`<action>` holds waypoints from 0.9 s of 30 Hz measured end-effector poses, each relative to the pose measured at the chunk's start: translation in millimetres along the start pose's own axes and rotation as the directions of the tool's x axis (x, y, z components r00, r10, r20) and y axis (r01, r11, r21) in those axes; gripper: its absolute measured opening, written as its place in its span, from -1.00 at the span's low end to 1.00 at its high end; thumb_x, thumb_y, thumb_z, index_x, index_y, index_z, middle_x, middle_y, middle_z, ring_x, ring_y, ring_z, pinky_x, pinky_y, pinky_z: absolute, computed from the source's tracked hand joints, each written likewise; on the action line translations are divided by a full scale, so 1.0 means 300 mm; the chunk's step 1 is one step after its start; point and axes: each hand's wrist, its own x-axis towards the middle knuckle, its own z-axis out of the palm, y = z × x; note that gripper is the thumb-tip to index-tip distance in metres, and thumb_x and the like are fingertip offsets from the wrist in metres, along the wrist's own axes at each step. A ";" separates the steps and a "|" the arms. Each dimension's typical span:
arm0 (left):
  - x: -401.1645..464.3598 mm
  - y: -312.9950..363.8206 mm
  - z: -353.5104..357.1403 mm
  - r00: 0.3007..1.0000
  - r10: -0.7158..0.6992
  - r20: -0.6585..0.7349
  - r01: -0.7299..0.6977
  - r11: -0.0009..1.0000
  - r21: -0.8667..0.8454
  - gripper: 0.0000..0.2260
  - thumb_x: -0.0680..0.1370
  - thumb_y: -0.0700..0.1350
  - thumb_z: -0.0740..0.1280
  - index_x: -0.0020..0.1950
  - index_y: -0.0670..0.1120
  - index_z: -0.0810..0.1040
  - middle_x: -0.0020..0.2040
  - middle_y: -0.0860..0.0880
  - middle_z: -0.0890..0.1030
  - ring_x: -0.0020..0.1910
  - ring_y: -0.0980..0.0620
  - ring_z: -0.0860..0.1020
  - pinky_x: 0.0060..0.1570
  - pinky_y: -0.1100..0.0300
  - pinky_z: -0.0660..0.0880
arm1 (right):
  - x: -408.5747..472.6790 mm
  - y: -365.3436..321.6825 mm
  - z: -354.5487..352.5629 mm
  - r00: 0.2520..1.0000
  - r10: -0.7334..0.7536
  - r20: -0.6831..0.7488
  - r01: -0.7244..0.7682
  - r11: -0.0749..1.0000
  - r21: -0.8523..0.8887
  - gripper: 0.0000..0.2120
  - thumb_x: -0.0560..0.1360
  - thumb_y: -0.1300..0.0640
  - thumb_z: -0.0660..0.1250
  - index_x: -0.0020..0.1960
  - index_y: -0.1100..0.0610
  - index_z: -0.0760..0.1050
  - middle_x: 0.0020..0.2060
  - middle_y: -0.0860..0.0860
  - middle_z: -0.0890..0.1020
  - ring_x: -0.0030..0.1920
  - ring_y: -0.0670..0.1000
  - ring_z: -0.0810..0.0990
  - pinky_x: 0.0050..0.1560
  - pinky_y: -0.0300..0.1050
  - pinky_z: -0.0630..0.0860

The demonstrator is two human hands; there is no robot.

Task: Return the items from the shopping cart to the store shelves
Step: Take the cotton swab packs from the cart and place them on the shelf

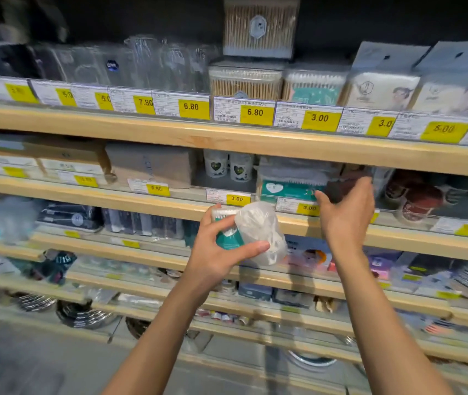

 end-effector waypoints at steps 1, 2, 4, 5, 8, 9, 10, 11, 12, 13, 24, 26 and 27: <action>-0.004 0.000 0.017 1.000 -0.003 -0.005 0.003 1.000 -0.004 -0.53 0.12 0.30 0.60 -0.02 0.24 0.71 0.47 0.08 0.29 0.45 0.08 0.35 0.43 -0.03 0.39 | -0.017 0.000 -0.016 0.996 -0.063 -0.068 0.069 0.994 0.089 -0.64 0.43 0.11 0.52 0.07 0.23 0.42 0.00 0.16 0.54 0.04 0.16 0.53 0.01 -0.14 0.37; -0.007 0.005 0.032 1.000 -0.001 -0.009 0.001 1.000 -0.005 -0.52 0.12 0.31 0.60 -0.01 0.22 0.71 0.46 0.08 0.29 0.45 0.08 0.34 0.44 -0.03 0.38 | -0.042 -0.001 -0.034 0.985 -0.139 -0.103 0.157 0.969 0.193 -0.71 0.45 0.12 0.50 0.03 0.20 0.44 -0.06 0.11 0.54 -0.05 0.09 0.53 -0.05 -0.21 0.38; -0.005 0.024 0.063 1.000 0.010 -0.014 -0.010 1.000 -0.016 -0.57 0.15 0.28 0.59 -0.03 0.21 0.71 0.43 0.03 0.33 0.44 0.07 0.35 0.44 -0.04 0.37 | -0.101 -0.011 -0.069 0.959 -0.282 0.008 0.251 0.867 0.430 -0.82 0.50 0.04 0.42 -0.03 0.12 0.50 -0.17 0.01 0.57 -0.16 0.01 0.55 -0.14 -0.24 0.46; -0.001 0.035 0.077 1.000 0.016 -0.018 -0.017 1.000 -0.023 -0.57 0.17 0.28 0.59 -0.02 0.20 0.71 0.39 -0.01 0.36 0.43 0.03 0.37 0.42 -0.07 0.39 | -0.133 -0.019 -0.081 0.930 -0.337 0.148 0.217 0.826 0.521 -0.83 0.51 -0.03 0.38 -0.02 0.06 0.52 -0.17 -0.04 0.59 -0.17 -0.03 0.57 -0.16 -0.21 0.50; 0.017 0.052 0.101 0.999 0.031 -0.007 -0.031 0.999 -0.029 -0.53 0.20 0.33 0.57 0.05 0.23 0.70 0.35 -0.10 0.41 0.42 -0.10 0.39 0.37 -0.18 0.42 | -0.209 -0.029 -0.098 0.779 -0.412 0.472 0.034 0.781 0.624 -0.68 0.46 -0.13 0.33 0.12 0.02 0.56 -0.03 -0.08 0.66 -0.02 -0.10 0.64 -0.10 -0.25 0.56; 0.020 0.058 0.103 0.999 0.043 -0.002 -0.043 0.999 -0.014 -0.55 0.21 0.32 0.57 0.05 0.25 0.69 0.35 -0.11 0.42 0.44 -0.12 0.37 0.39 -0.18 0.39 | -0.220 -0.023 -0.100 0.773 -0.396 0.496 -0.033 0.755 0.655 -0.62 0.44 -0.12 0.35 0.16 0.07 0.56 0.01 -0.04 0.67 0.04 -0.07 0.65 -0.06 -0.27 0.57; 0.024 0.059 0.103 0.999 0.053 -0.002 -0.053 0.999 0.003 -0.56 0.20 0.30 0.57 0.04 0.27 0.69 0.35 -0.11 0.44 0.47 -0.14 0.34 0.41 -0.19 0.36 | -0.224 -0.012 -0.101 0.775 -0.372 0.511 -0.103 0.723 0.683 -0.59 0.43 -0.09 0.37 0.18 0.13 0.57 0.04 0.00 0.68 0.09 -0.02 0.65 -0.02 -0.22 0.59; 0.027 0.060 0.104 0.998 0.057 -0.001 -0.057 0.998 0.009 -0.56 0.19 0.31 0.57 0.03 0.29 0.68 0.34 -0.09 0.45 0.48 -0.15 0.32 0.42 -0.19 0.35 | -0.226 -0.002 -0.105 0.771 -0.351 0.531 -0.167 0.693 0.701 -0.55 0.42 -0.06 0.40 0.21 0.17 0.56 0.08 0.03 0.67 0.14 0.03 0.64 0.00 -0.09 0.64; 0.027 0.059 0.103 0.998 0.056 0.000 -0.056 0.998 0.001 -0.54 0.18 0.33 0.57 0.03 0.29 0.68 0.34 -0.09 0.45 0.47 -0.14 0.33 0.40 -0.19 0.36 | -0.226 0.010 -0.108 0.756 -0.341 0.558 -0.217 0.674 0.706 -0.52 0.41 -0.03 0.43 0.25 0.18 0.55 0.12 0.06 0.66 0.18 0.09 0.63 0.02 0.09 0.66; 0.027 0.058 0.103 0.999 0.053 0.004 -0.053 0.998 -0.026 -0.52 0.16 0.35 0.57 0.04 0.26 0.69 0.32 -0.08 0.45 0.44 -0.12 0.38 0.37 -0.19 0.41 | -0.227 0.018 -0.112 0.740 -0.339 0.581 -0.250 0.664 0.705 -0.50 0.40 0.00 0.46 0.28 0.17 0.53 0.16 0.07 0.65 0.21 0.13 0.61 0.04 0.22 0.64; 0.005 -0.041 -0.010 0.998 -0.049 0.044 0.064 0.889 -0.453 -0.64 0.37 -0.23 0.48 0.15 -0.03 0.70 0.17 -0.07 0.65 0.11 -0.14 0.68 -0.01 -0.06 0.67 | -0.249 -0.103 -0.068 0.883 -0.269 0.385 -0.152 0.611 0.777 -0.51 0.35 0.28 0.51 0.23 0.17 0.44 0.14 0.05 0.58 0.15 0.04 0.62 0.02 -0.11 0.60; -0.001 -0.063 -0.049 0.999 -0.017 0.047 0.036 0.895 -0.445 -0.64 0.40 -0.24 0.47 0.15 0.04 0.71 0.22 -0.05 0.64 0.18 -0.14 0.65 0.04 -0.08 0.65 | -0.247 -0.135 -0.042 0.892 -0.268 0.364 -0.110 0.651 0.751 -0.50 0.34 0.26 0.52 0.23 0.13 0.45 0.16 0.10 0.55 0.16 0.04 0.60 0.03 -0.12 0.59; -0.004 -0.070 -0.069 0.999 -0.009 0.045 0.028 0.896 -0.443 -0.64 0.41 -0.23 0.46 0.16 0.06 0.71 0.26 -0.06 0.62 0.21 -0.13 0.63 0.06 -0.09 0.64 | -0.249 -0.153 -0.028 0.896 -0.270 0.352 -0.088 0.670 0.737 -0.50 0.34 0.24 0.53 0.23 0.10 0.46 0.15 0.09 0.56 0.14 0.02 0.60 0.03 -0.13 0.58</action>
